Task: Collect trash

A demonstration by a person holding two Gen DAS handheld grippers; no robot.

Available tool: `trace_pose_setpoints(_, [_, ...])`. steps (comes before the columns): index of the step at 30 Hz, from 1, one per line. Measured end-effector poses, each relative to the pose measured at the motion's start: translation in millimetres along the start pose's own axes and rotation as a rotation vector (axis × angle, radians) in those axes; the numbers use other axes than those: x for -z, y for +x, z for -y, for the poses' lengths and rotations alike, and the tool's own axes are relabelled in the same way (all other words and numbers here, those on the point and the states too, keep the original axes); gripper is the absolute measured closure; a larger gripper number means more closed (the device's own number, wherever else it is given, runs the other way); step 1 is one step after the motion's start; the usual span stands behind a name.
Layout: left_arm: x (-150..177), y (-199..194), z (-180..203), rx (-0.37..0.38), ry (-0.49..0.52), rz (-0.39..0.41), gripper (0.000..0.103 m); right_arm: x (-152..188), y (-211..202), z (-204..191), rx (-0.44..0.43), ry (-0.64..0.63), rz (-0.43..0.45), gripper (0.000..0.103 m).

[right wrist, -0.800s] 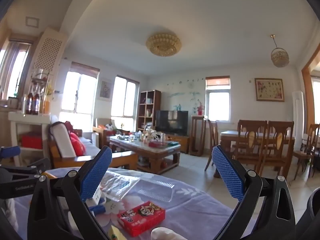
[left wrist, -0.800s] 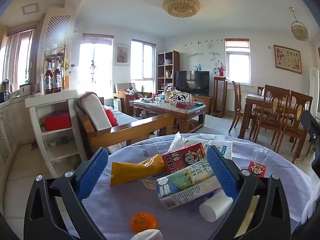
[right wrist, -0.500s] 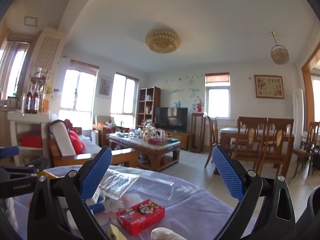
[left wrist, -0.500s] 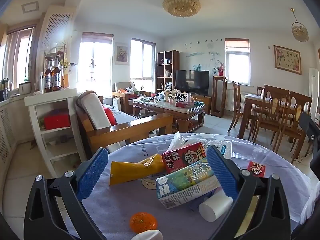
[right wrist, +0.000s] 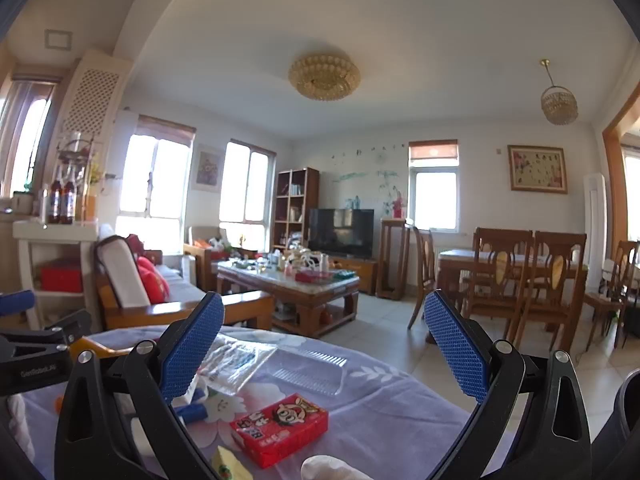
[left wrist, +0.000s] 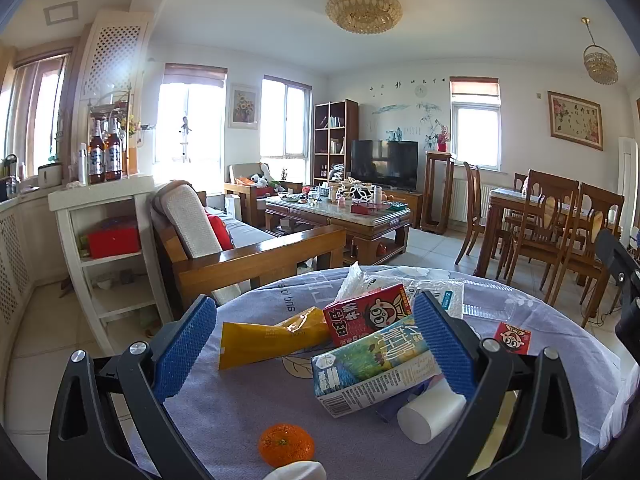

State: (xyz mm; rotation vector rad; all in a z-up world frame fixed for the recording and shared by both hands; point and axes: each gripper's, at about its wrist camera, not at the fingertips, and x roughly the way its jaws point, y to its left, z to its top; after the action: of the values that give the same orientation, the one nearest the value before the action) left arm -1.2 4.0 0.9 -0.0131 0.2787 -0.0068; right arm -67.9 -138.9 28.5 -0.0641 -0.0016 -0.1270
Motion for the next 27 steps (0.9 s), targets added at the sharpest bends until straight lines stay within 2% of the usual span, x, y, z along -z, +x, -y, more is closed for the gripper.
trace_pose_setpoints(27, [1.1,0.1,2.3,-0.001,0.0,0.002,0.005,2.0,5.1,-1.7,-0.004,-0.012,-0.041,0.004])
